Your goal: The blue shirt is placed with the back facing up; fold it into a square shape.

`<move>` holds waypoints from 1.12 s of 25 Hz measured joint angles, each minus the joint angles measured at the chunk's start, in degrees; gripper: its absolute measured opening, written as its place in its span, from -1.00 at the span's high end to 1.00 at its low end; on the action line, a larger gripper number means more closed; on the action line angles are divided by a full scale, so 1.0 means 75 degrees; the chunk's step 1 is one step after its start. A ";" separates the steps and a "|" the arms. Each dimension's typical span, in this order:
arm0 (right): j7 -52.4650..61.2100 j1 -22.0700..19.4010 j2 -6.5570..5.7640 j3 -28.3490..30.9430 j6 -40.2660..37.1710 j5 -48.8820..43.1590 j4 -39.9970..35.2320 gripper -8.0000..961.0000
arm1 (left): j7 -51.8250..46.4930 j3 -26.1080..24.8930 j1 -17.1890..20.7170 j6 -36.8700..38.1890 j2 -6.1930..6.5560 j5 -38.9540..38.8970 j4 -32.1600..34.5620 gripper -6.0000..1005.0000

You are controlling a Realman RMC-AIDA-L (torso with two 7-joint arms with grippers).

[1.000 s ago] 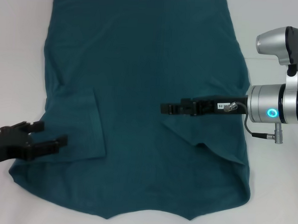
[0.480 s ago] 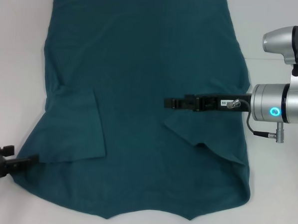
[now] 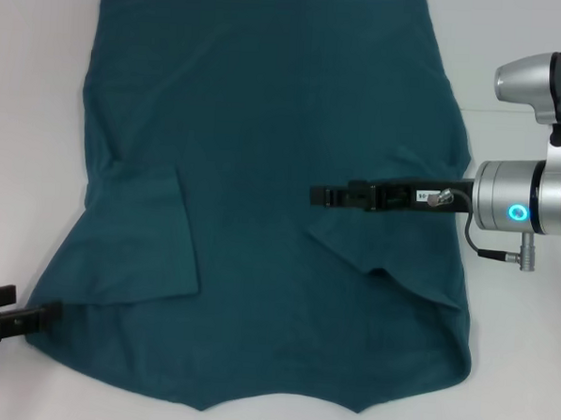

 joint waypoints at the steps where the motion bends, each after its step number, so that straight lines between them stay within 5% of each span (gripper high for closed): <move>1: 0.0000 -0.0003 0.0000 0.0000 0.0000 0.0000 0.0003 -0.90 | 0.0001 -0.0002 0.0011 -0.0016 -0.0003 0.0024 -0.0012 -0.81; 28: 0.0000 -0.0013 0.0000 -0.0001 0.0022 0.0061 0.0012 -0.86 | 0.0088 0.0270 -0.0121 -0.0196 -0.0033 0.0321 -0.0404 -0.76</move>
